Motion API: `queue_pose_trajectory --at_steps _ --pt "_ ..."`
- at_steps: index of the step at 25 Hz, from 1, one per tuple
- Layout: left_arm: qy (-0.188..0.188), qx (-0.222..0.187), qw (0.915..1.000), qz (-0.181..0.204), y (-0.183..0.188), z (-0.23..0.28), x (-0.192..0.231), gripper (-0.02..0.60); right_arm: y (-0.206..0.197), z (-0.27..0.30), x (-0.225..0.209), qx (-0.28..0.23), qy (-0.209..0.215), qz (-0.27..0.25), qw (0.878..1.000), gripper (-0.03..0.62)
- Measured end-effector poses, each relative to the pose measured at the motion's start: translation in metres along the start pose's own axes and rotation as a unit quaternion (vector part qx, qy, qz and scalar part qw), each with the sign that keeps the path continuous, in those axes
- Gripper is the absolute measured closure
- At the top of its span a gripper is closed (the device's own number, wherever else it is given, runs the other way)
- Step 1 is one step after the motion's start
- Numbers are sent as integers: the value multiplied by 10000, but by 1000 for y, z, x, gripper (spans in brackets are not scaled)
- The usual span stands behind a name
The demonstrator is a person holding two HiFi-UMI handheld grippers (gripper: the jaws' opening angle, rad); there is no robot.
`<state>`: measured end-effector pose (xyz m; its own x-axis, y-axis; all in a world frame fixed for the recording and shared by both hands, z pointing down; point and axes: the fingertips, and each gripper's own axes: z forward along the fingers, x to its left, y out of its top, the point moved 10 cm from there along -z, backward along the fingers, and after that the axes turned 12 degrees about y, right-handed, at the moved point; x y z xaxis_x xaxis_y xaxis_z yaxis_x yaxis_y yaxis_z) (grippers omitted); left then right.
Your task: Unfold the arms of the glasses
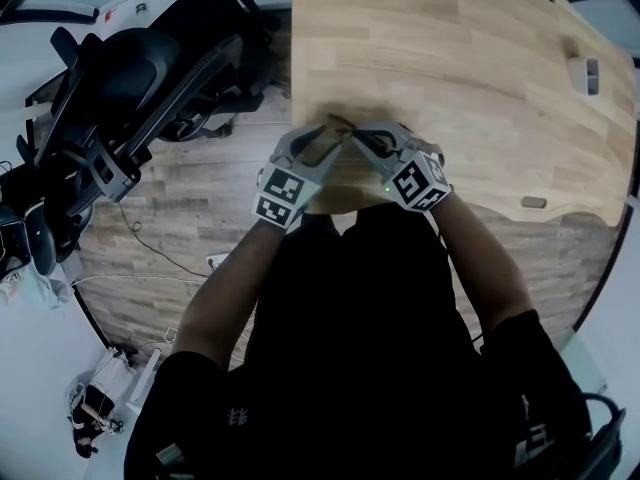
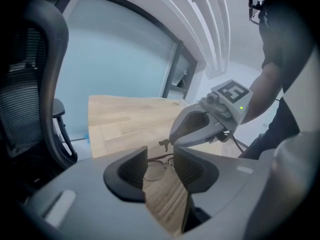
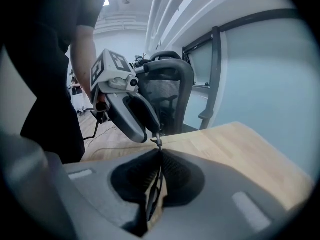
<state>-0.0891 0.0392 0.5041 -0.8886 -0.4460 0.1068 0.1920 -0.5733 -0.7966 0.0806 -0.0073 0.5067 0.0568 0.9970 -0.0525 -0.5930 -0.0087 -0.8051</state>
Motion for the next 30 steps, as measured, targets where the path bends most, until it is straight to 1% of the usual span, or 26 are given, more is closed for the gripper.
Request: queue_pose_trajectory --at_steps 3,7,12,16,22,30 --pt "-167 13 9999 9 2 8 -4 408 -1 -4 2 -137 -3 -42 9999 577" --pt "-456 42 9989 39 6 16 -12 408 -2 -7 2 -189 -10 -22 9998 577" --pt "-578 10 9982 141 12 16 -18 410 -3 -10 0 -235 -81 76 9997 577" --pt "-698 -18 9973 247 16 13 -23 410 -3 -13 3 -171 -119 132 9997 572" --pt "-913 -81 9947 466 24 8 -33 410 -9 -26 15 -141 -258 262 9992 536" --pt "-1139 -175 9907 728 31 0 -49 410 -22 -46 38 -130 -550 696 9960 494"
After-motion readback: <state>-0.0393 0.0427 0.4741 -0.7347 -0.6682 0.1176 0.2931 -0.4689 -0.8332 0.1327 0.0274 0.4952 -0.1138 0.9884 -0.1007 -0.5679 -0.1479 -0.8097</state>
